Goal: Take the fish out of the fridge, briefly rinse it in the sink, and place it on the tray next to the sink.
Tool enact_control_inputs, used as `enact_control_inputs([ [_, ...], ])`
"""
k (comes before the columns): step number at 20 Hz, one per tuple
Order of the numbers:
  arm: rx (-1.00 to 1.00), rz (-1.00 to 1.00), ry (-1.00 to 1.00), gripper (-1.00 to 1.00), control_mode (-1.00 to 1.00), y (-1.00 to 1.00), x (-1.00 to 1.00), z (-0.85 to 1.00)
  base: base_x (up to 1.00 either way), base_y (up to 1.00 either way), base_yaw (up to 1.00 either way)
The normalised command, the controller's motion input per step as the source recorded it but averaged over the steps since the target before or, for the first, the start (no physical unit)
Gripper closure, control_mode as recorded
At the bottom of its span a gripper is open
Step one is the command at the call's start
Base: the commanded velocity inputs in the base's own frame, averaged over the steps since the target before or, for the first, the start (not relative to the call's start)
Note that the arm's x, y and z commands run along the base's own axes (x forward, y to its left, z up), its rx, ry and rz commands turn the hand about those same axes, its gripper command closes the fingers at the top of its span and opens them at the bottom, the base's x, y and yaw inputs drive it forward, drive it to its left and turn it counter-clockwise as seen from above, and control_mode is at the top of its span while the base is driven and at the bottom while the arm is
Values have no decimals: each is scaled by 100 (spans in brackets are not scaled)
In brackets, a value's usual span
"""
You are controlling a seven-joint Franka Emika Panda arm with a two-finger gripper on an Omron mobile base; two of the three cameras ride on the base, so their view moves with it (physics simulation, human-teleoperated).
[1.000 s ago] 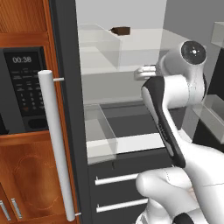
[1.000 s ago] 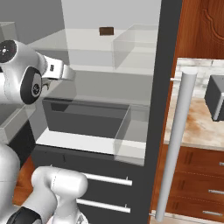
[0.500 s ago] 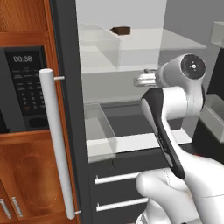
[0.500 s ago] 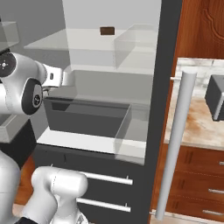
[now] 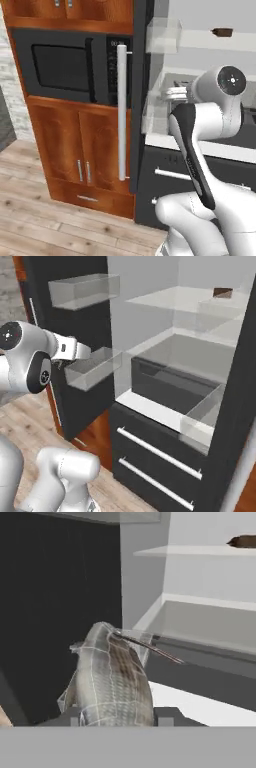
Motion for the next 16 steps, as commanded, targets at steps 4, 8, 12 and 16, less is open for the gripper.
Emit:
enact_control_inputs([
  [4,0,0,0,100,100,0,0,0,-30,0,88],
  [8,0,0,0,100,100,0,0,0,-30,0,88],
  [12,0,0,0,100,100,0,0,0,-20,0,89],
  [16,0,0,0,100,100,0,0,0,-9,2,91],
])
